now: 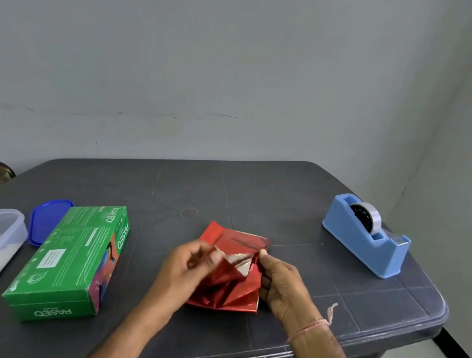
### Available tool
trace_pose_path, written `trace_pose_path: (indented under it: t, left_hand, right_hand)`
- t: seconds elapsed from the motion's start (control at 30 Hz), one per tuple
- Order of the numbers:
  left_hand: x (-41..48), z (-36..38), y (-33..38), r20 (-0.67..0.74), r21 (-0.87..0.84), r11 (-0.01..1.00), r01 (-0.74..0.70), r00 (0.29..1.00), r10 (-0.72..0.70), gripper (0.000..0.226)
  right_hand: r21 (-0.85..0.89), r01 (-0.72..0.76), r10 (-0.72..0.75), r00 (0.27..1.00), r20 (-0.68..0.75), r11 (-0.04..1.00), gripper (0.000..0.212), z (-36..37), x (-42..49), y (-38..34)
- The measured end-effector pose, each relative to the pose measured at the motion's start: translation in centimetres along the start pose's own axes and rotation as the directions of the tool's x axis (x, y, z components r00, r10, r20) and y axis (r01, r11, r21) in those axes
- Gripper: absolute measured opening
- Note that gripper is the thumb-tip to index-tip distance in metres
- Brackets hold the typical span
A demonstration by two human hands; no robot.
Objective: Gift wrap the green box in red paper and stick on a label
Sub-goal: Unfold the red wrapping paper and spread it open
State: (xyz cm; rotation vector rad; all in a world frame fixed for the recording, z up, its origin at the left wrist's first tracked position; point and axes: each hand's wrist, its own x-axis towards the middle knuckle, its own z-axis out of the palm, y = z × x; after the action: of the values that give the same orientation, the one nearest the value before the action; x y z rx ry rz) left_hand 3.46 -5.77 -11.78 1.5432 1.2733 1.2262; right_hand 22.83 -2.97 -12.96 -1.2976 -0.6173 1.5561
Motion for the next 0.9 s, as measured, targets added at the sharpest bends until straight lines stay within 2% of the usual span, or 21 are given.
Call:
trace_pose_path:
  t: [0.07, 0.1, 0.17, 0.23, 0.27, 0.33, 0.4, 0.47, 0.57, 0.63, 0.8, 0.9]
  left_hand:
    - [1.1, -1.2, 0.8, -0.110, -0.264, 0.957, 0.119, 0.982, -0.153, 0.032]
    - [1.8, -2.1, 1.1, -0.126, -0.351, 0.924, 0.151, 0.970, -0.206, 0.030]
    - [3.1, -3.8, 1.6, -0.085, -0.442, 0.875, 0.196, 0.962, -0.258, 0.027]
    - [4.1, -5.2, 1.9, 0.017, -0.486, 0.828, 0.281, 0.950, -0.312, 0.032]
    - [4.4, -5.7, 2.0, 0.072, -0.497, 0.799, 0.339, 0.933, -0.351, 0.034]
    - [5.1, -6.7, 2.1, 0.140, -0.500, 0.753, 0.428, 0.898, -0.418, 0.038]
    - [5.9, -7.3, 2.3, 0.171, -0.507, 0.717, 0.478, 0.871, -0.460, 0.043]
    - [6.6, -7.5, 2.6, 0.177, -0.518, 0.693, 0.502, 0.855, -0.487, 0.042]
    - [8.1, -7.9, 2.9, 0.174, -0.547, 0.659, 0.515, 0.841, -0.513, 0.041]
    - [9.2, -8.2, 2.9, 0.170, -0.544, 0.658, 0.521, 0.836, -0.522, 0.042]
    - [11.9, -9.3, 2.0, 0.141, -0.526, 0.651, 0.547, 0.811, -0.568, 0.044]
    - [14.2, -9.7, 0.0, 0.024, -0.529, 0.658, 0.535, 0.785, -0.619, 0.043]
  right_hand:
    - [-0.117, 0.071, -0.071, 0.997, 0.007, 0.991, 0.027, -0.9, -0.3, 0.4]
    - [-0.166, 0.150, -0.154, 0.988, -0.010, 0.975, 0.037, -1.2, -0.4, 0.4]
    - [-0.281, 0.369, -0.401, 0.914, -0.063, 0.886, 0.073, -2.0, -0.4, 0.0]
    - [-0.357, 0.564, -0.577, 0.813, 0.079, 0.745, 0.086, -1.9, -0.5, -1.5]
    - [-0.352, 0.617, -0.587, 0.784, 0.200, 0.704, 0.086, -1.5, -0.6, -2.6]
    - [-0.343, 0.628, -0.503, 0.771, 0.391, 0.698, 0.090, -0.7, 0.0, -4.5]
    - [-0.331, 0.595, -0.400, 0.769, 0.499, 0.732, 0.088, -0.2, 1.2, -5.9]
    - [-0.295, 0.564, -0.333, 0.753, 0.568, 0.772, 0.076, 0.5, 2.6, -6.3]
    - [-0.223, 0.561, -0.320, 0.706, 0.632, 0.797, 0.068, 2.3, 4.2, -6.1]
    - [-0.191, 0.555, -0.320, 0.691, 0.648, 0.810, 0.067, 3.5, 5.5, -5.8]
    - [-0.209, 0.421, -0.264, 0.813, 0.519, 0.883, 0.073, 5.1, 8.8, -5.5]
    - [-0.252, 0.351, -0.193, 0.849, 0.491, 0.902, 0.049, 4.4, 10.7, -5.3]
